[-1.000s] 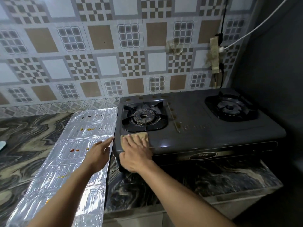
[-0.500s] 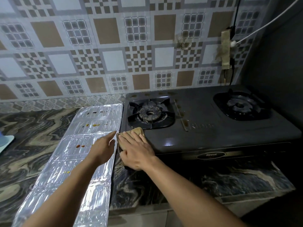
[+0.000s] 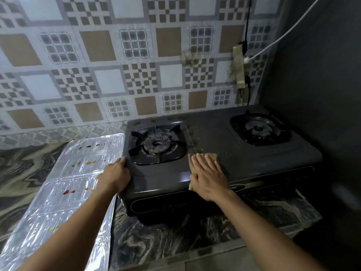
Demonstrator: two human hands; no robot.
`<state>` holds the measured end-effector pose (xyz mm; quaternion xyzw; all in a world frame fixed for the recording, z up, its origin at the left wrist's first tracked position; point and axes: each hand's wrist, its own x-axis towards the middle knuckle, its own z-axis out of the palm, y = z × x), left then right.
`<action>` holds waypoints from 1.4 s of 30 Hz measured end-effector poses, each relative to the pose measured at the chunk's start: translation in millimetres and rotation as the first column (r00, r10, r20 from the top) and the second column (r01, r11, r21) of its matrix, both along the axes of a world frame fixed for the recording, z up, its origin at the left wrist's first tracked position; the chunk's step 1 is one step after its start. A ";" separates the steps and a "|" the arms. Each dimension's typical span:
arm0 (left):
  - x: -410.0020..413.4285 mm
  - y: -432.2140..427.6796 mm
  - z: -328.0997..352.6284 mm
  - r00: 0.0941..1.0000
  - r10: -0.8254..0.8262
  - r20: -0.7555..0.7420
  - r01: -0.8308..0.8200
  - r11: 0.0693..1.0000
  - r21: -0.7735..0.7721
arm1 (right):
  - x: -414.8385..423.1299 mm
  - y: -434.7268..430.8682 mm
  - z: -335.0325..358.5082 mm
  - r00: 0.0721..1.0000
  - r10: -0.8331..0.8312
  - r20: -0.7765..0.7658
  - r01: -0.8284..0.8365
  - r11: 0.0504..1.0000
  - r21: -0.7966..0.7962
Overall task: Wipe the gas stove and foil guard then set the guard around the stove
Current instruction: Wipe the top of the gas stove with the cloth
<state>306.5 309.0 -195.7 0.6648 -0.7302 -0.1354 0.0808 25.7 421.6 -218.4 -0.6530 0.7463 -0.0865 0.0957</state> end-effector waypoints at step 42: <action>-0.7 -163.6 -28.7 0.962 -0.056 -0.267 0.058 0.998 0.000 | -103.0 -299.6 23.3 0.995 0.094 -0.030 -0.086 0.974 0.211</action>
